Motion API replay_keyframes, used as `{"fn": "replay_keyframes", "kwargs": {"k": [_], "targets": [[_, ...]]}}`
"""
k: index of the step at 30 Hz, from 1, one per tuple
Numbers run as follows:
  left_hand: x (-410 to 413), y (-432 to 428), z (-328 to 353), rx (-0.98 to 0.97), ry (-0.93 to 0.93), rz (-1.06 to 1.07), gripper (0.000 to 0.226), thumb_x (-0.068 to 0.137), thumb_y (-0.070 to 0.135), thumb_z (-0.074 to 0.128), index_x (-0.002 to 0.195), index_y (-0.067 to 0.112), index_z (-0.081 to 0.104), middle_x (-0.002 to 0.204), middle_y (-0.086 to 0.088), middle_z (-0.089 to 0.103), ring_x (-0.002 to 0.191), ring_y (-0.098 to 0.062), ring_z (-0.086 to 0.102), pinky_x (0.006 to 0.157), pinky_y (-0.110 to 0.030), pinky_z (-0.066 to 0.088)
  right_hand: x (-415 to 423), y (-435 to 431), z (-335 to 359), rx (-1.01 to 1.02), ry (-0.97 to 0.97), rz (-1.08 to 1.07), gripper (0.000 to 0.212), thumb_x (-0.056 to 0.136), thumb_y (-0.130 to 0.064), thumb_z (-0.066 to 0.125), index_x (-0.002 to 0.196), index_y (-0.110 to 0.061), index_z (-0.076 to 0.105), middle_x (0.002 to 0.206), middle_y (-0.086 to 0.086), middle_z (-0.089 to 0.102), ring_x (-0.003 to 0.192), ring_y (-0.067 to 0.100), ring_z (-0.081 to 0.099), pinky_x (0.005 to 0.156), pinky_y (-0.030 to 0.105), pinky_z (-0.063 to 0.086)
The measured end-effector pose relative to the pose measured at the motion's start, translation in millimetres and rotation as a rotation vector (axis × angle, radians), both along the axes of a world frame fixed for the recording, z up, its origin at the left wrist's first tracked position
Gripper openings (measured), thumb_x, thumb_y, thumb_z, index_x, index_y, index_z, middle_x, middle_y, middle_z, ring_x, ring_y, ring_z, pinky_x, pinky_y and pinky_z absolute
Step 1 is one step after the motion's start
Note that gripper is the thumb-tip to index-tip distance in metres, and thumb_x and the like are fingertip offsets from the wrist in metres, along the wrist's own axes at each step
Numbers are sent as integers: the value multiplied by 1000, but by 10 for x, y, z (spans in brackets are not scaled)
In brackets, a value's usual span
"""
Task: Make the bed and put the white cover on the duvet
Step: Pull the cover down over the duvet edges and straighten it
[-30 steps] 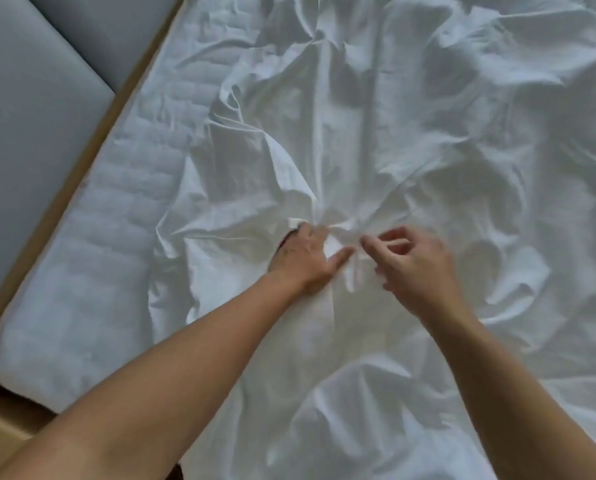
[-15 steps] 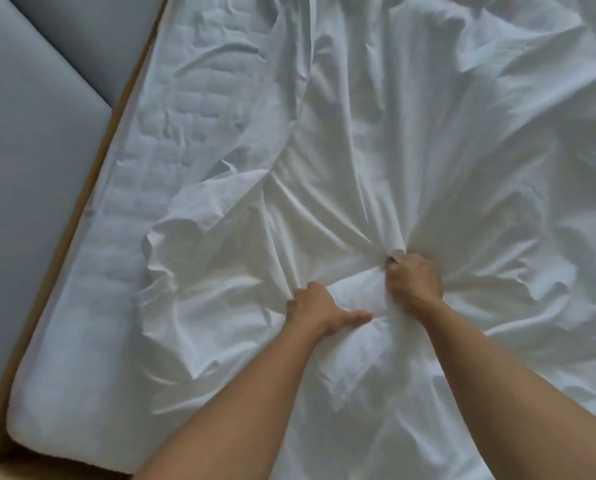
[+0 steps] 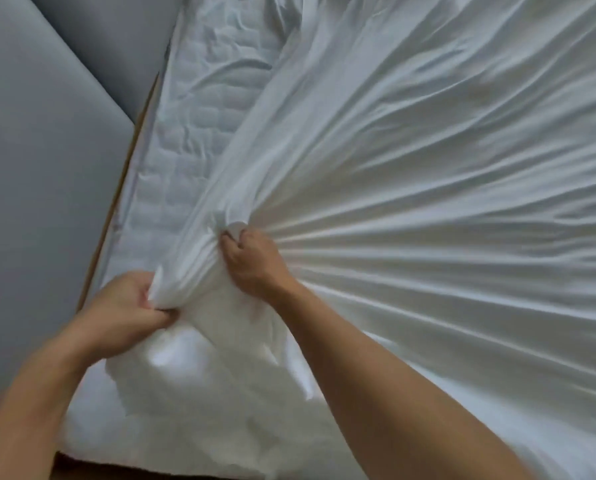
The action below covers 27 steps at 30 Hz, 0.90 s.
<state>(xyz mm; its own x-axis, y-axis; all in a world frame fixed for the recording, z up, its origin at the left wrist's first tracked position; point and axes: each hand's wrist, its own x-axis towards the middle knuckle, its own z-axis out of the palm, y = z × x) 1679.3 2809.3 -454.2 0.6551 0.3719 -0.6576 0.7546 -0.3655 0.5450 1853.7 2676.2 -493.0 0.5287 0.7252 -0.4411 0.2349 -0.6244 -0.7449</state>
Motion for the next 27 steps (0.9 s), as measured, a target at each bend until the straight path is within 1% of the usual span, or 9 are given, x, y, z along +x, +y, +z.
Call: {"fn": "replay_keyframes", "kwargs": {"k": [3, 6, 9, 11, 13, 15, 19, 23, 27], "targets": [[133, 85, -174, 204, 226, -193, 59, 55, 70, 85, 98, 36, 63, 105, 10, 64, 98, -16, 63, 90, -38, 51, -184, -175, -566, -250, 161, 73, 38, 108, -29, 40, 118, 1, 61, 128, 29, 60, 118, 41, 57, 92, 38, 41], [777, 118, -575, 260, 56, 125, 64, 77, 60, 78, 126, 22, 61, 126, -5, 62, 113, -25, 60, 100, -40, 48, -285, -572, -955, -417, 191, 49, 53, 108, -41, 33, 143, -5, 47, 142, 21, 54, 130, 38, 52, 108, 41, 41], [1298, -122, -1095, 105, 126, 73, 117, 43, 90, 76, 136, 20, 59, 131, -5, 66, 119, -25, 63, 102, -41, 50, -277, -720, -896, -329, 142, 65, 34, 103, -38, 43, 120, -14, 60, 124, 17, 65, 116, 37, 59, 91, 37, 46], [1429, -348, -1403, 182, 165, 97, 134, 25, 100, 67, 134, 23, 59, 133, -4, 64, 122, -29, 61, 102, -43, 50, -54, -747, -715, -183, 0, -157, 23, 97, -42, 55, 97, -20, 59, 104, 9, 67, 99, 30, 61, 77, 35, 42], [1518, -504, -1531, 266, 163, 173, 117, 40, 89, 74, 132, 17, 60, 129, -6, 65, 119, -32, 62, 97, -39, 51, 328, -773, -622, -70, -169, -467, 39, 92, -50, 62, 116, -18, 61, 116, 7, 65, 108, 25, 60, 87, 35, 45], [1561, -608, -1553, 212, 94, 156, 96, 54, 78, 78, 128, 18, 65, 123, -4, 70, 112, -29, 65, 92, -37, 52, 747, -754, -680, -75, -89, -615, 76, 86, -62, 66, 141, -12, 49, 137, 10, 56, 126, 27, 53, 104, 36, 42], [1334, -402, -1185, 255, -81, 126, 56, 78, 59, 79, 104, 10, 76, 101, -13, 76, 98, -30, 71, 70, -31, 45, 1378, -487, -1005, -187, 206, -840, 126, 47, -101, 59, 133, -9, 56, 130, 15, 65, 120, 36, 63, 98, 48, 53], [653, 500, -251, 552, -148, 237, 52, 77, 59, 81, 91, 9, 77, 86, -17, 75, 85, -33, 71, 66, -41, 51, 1373, 142, -889, -141, -57, -635, 63, 94, -62, 53, 132, -13, 58, 141, 16, 56, 131, 34, 52, 103, 40, 42], [173, 890, -395, 664, -55, 427, 66, 73, 67, 70, 107, 11, 75, 101, -19, 75, 94, -37, 71, 77, -51, 58, 1065, 747, -764, -205, -193, -190, 110, 73, -88, 53, 159, -39, 5, 170, -2, -6, 154, 37, 0, 117, 63, 10]]}}
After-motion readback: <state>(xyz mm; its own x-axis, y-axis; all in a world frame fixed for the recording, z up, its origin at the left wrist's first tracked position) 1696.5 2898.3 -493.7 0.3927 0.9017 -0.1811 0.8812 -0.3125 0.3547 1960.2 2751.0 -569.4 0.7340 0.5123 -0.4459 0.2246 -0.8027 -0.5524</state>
